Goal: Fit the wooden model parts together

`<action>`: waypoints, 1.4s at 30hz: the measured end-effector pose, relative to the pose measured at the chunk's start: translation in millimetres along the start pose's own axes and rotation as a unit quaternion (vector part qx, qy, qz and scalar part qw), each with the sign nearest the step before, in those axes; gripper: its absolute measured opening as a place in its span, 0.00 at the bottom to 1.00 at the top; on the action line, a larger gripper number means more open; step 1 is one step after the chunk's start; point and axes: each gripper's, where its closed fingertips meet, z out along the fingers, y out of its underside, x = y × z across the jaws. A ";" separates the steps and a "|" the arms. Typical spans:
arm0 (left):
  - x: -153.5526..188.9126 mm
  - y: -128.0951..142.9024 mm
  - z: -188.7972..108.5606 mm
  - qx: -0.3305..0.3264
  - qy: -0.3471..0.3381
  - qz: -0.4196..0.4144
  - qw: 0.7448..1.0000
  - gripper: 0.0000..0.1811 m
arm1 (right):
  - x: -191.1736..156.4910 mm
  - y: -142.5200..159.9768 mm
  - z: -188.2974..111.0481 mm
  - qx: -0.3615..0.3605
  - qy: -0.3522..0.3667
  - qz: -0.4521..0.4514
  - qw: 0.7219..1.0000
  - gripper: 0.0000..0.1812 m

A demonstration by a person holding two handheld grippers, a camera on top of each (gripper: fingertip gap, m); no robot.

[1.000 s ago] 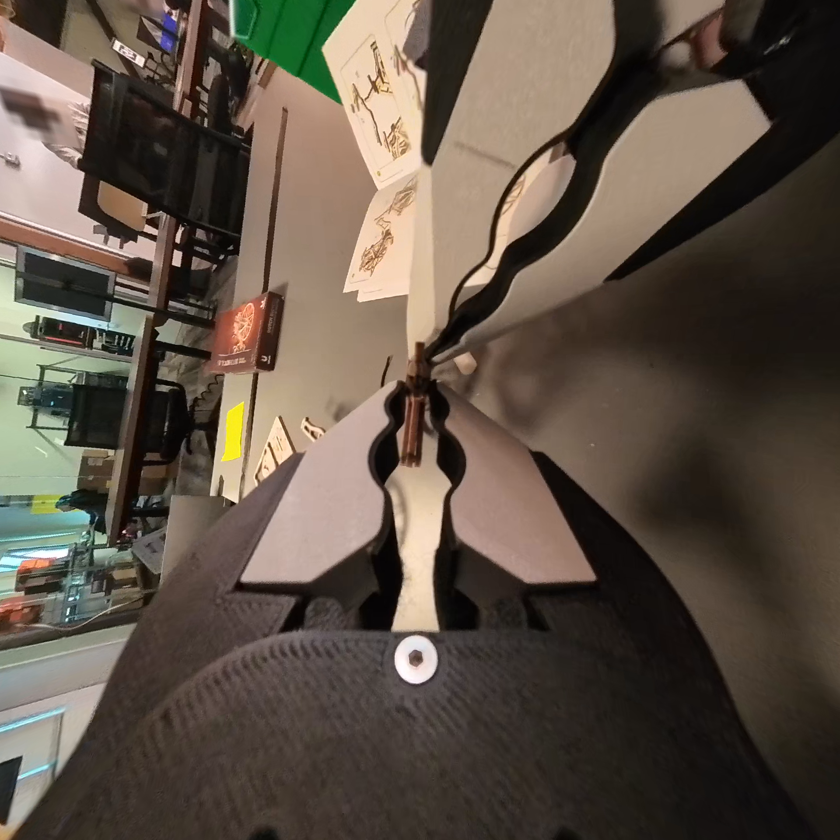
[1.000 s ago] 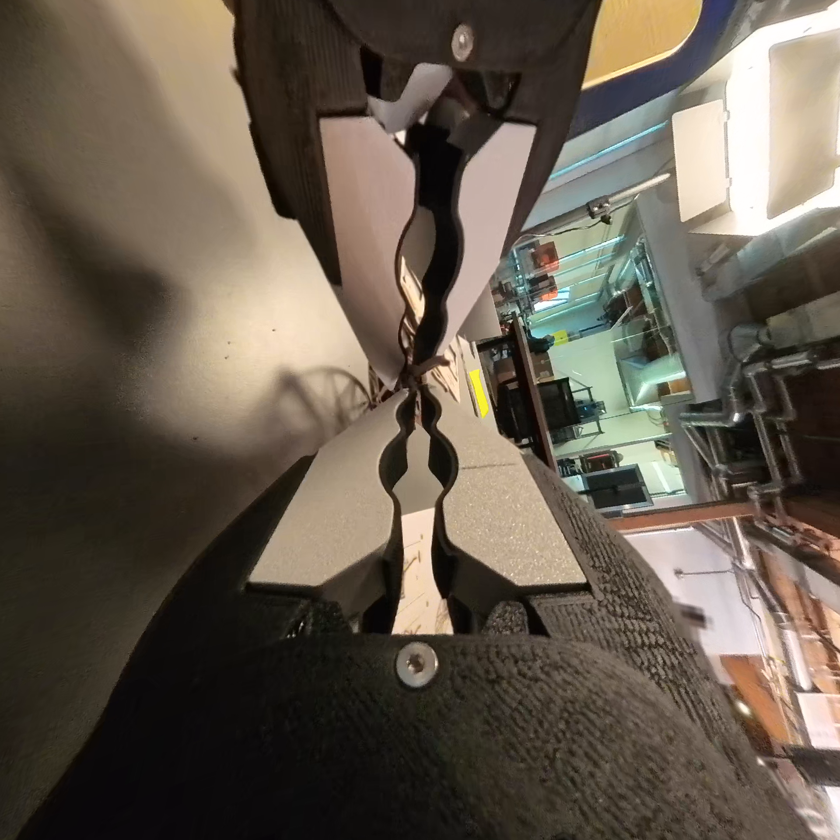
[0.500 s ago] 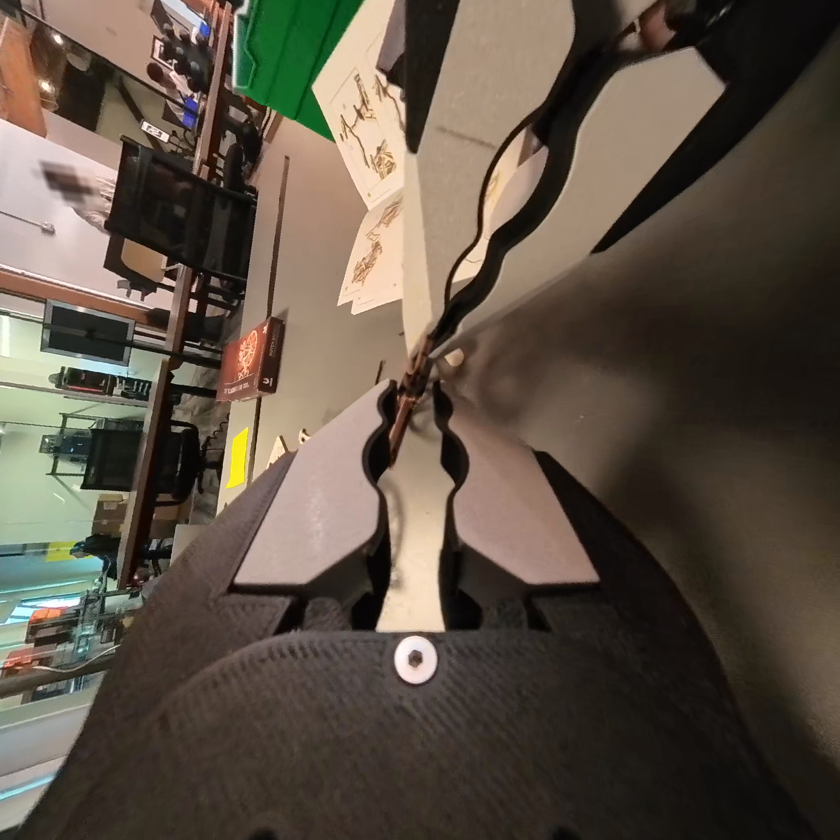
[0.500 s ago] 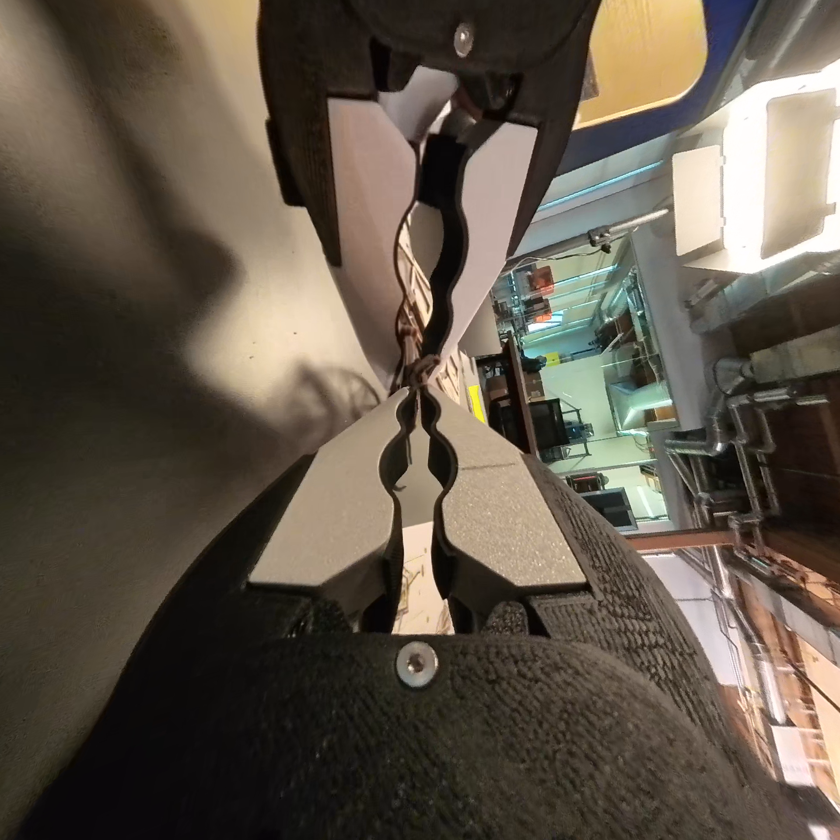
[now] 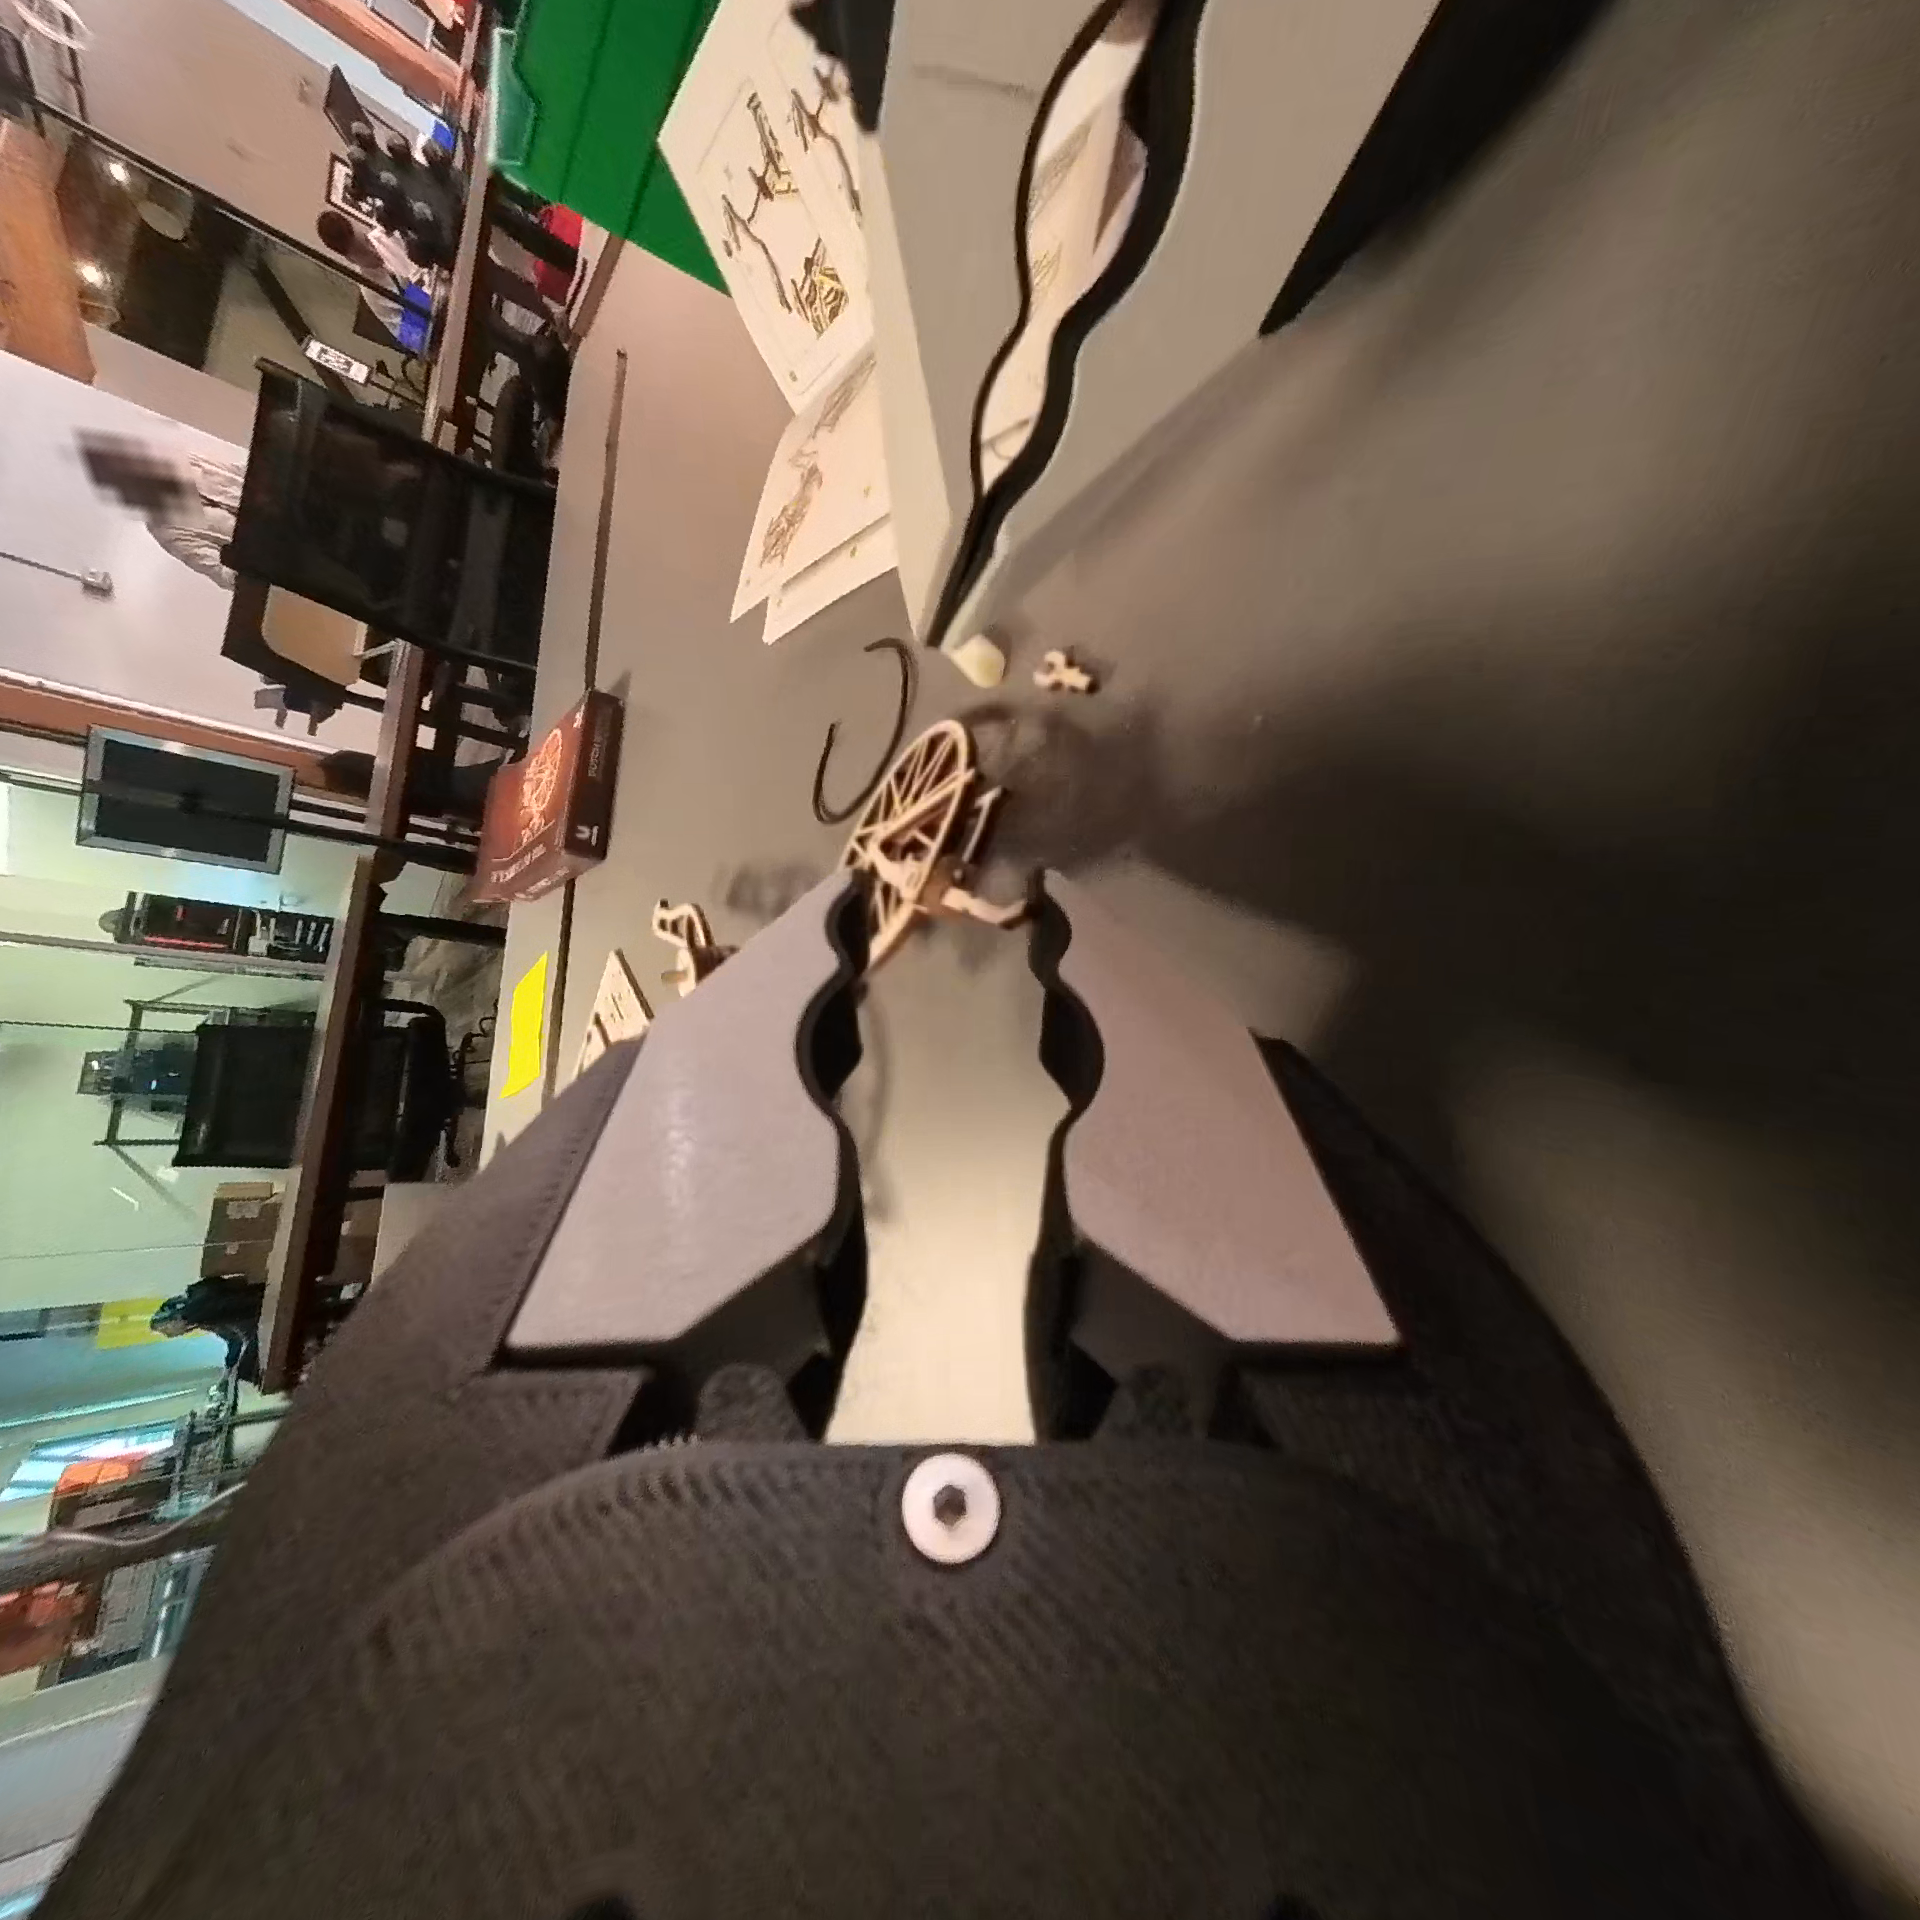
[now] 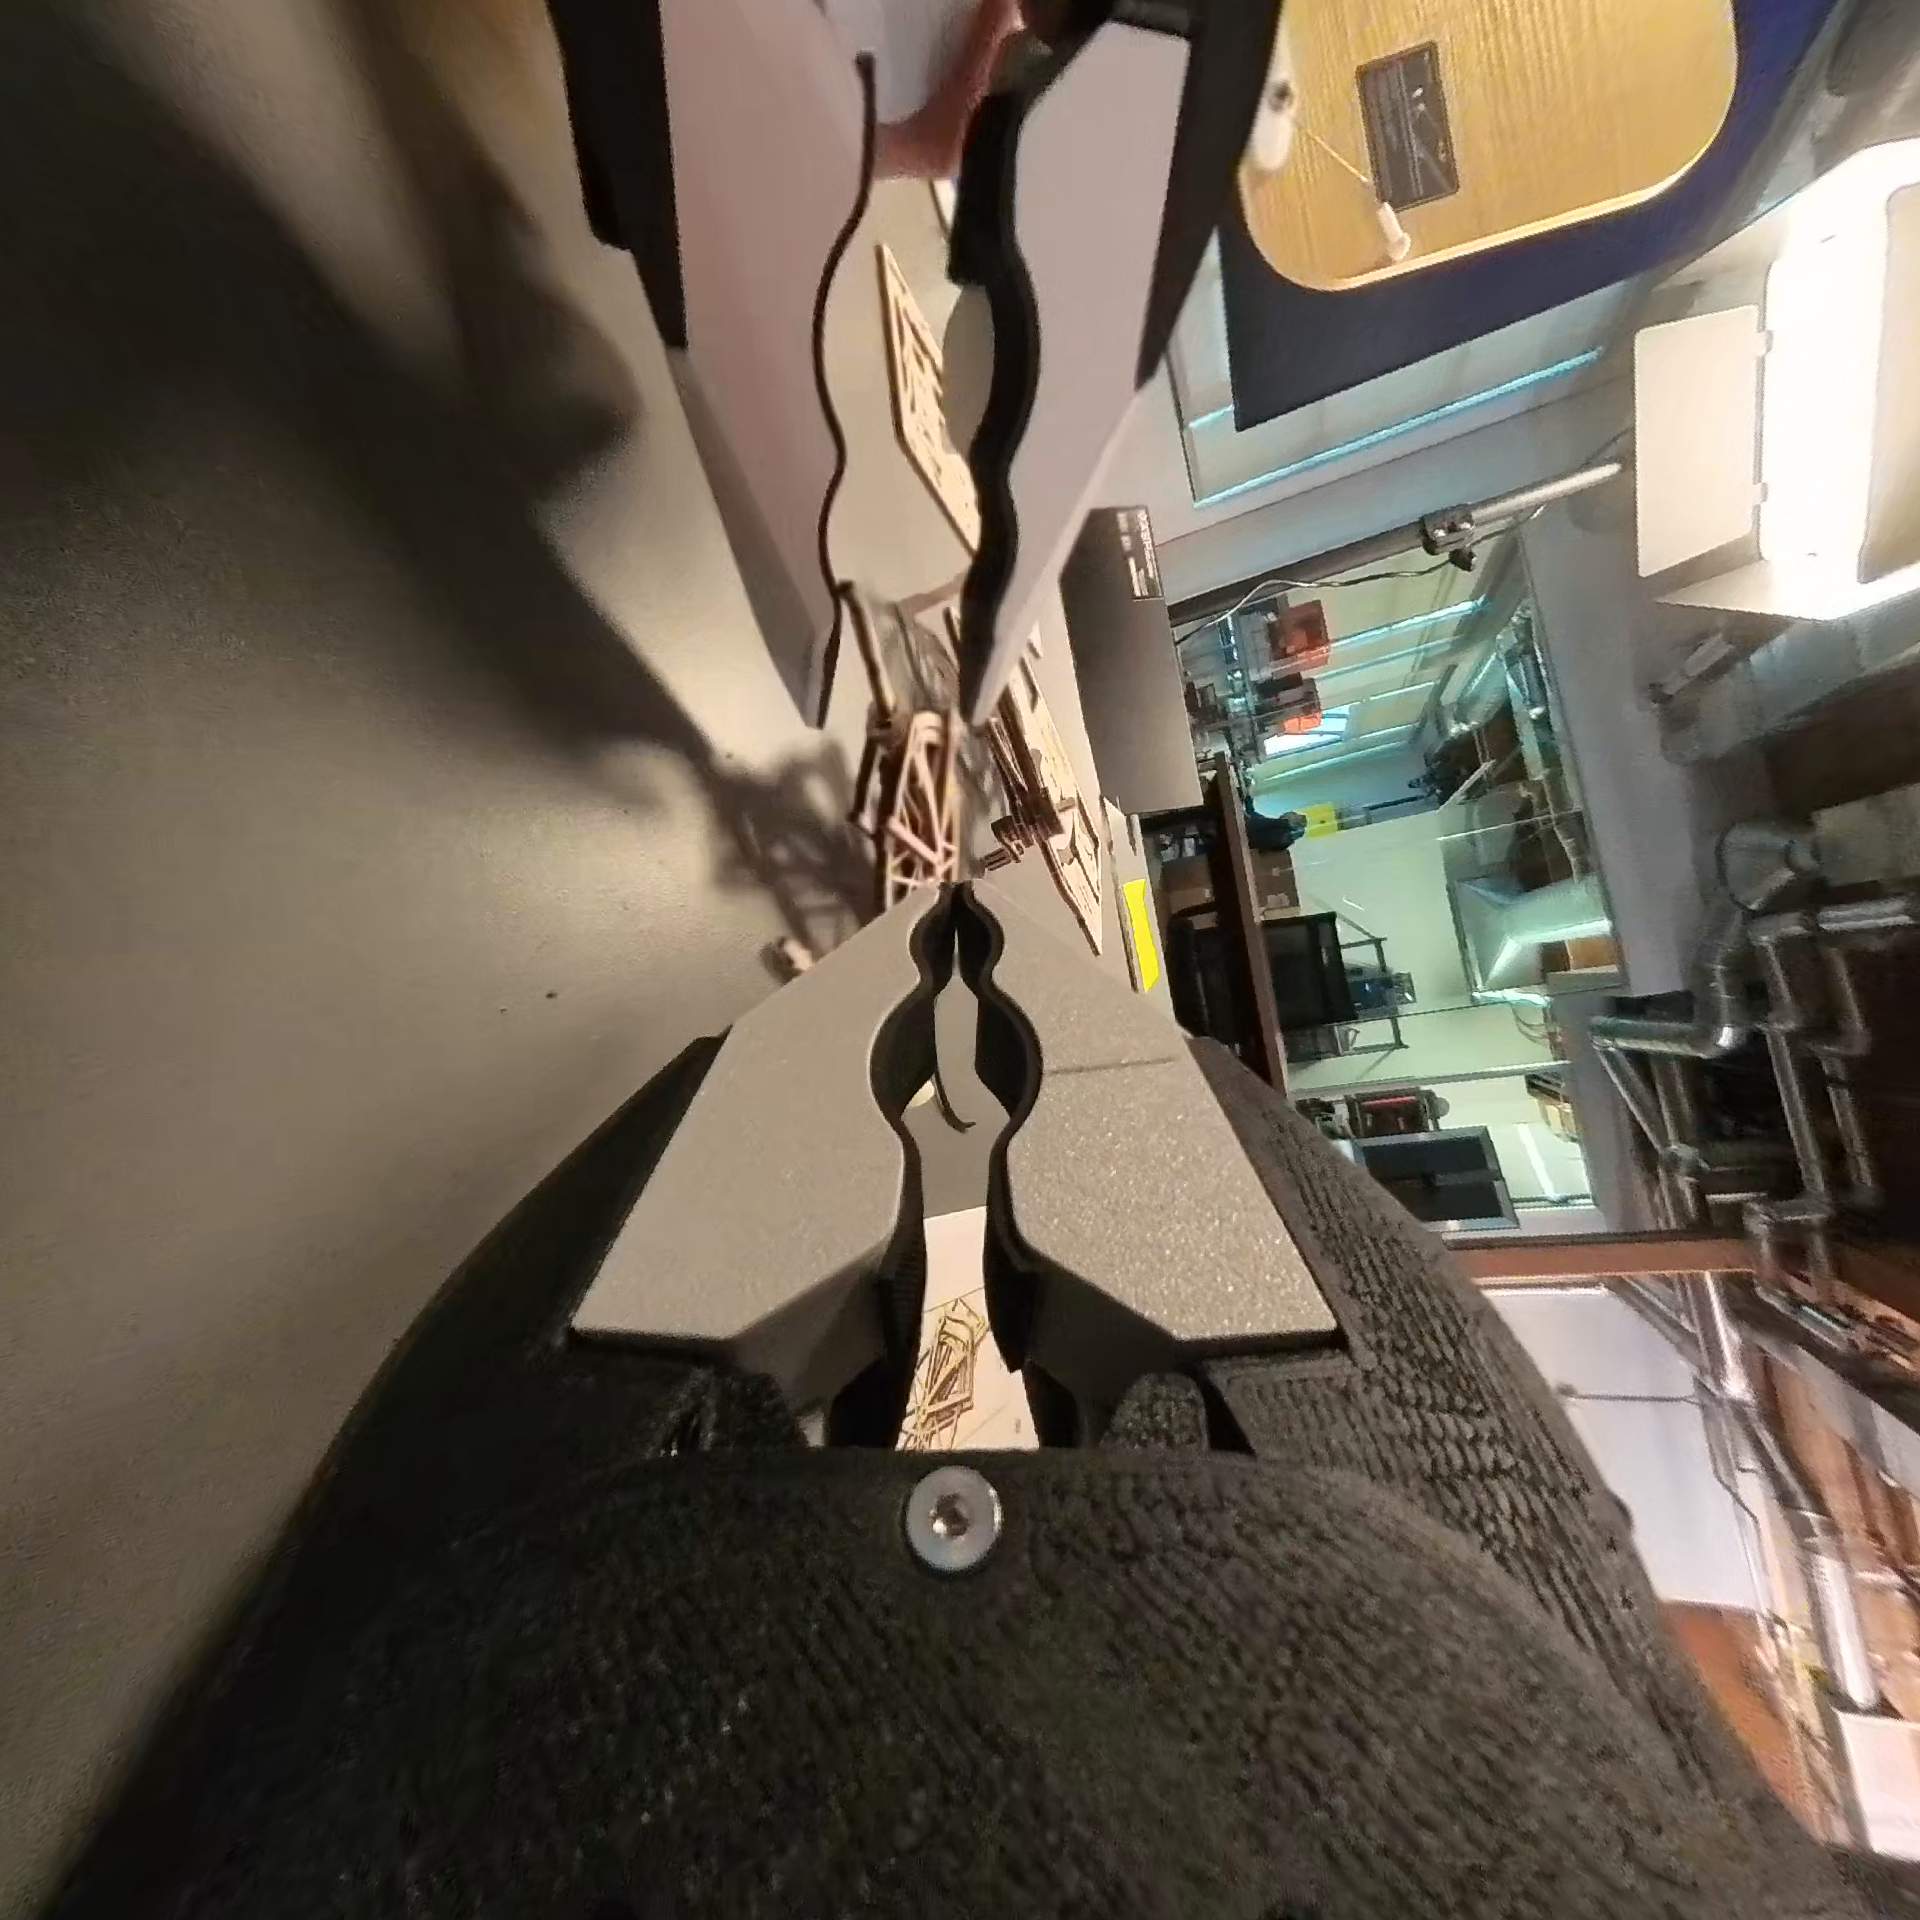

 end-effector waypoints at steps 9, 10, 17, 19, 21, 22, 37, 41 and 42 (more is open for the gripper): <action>3.3 7.1 1.3 -0.009 0.003 0.006 1.000 0.15 | 11.7 14.4 -4.3 -0.002 -0.027 0.116 0.993 0.02; 2.0 7.3 0.9 -0.008 -0.002 0.010 1.000 0.15 | 11.9 16.0 -4.1 -0.001 -0.035 0.126 0.991 0.06; -8.1 -0.3 -5.0 0.011 -0.028 0.013 0.999 0.11 | -5.1 3.9 27.6 -0.023 -0.087 0.043 0.995 0.20; -10.7 -3.6 -7.4 0.022 -0.032 0.008 0.999 0.11 | -5.9 3.0 39.9 -0.035 -0.085 0.009 0.996 0.17; -14.0 -7.1 -10.6 0.035 -0.037 0.000 0.999 0.11 | -1.9 4.7 47.9 -0.048 -0.072 -0.009 0.996 0.07; -16.6 -8.5 -12.5 0.039 -0.041 -0.003 0.998 0.11 | 2.0 6.2 49.7 -0.055 -0.062 -0.016 0.996 0.04; -78.1 -50.6 -74.1 0.350 0.215 -0.542 0.733 0.22 | 51.1 -67.3 8.3 0.160 -0.298 0.539 0.772 0.03; -70.3 -51.5 -69.3 0.349 0.244 -0.551 0.717 0.14 | 53.5 -75.7 3.3 0.193 -0.325 0.575 0.726 0.04; -66.9 -53.0 -67.9 0.343 0.243 -0.543 0.727 0.13 | 53.7 -76.3 3.1 0.197 -0.327 0.582 0.718 0.04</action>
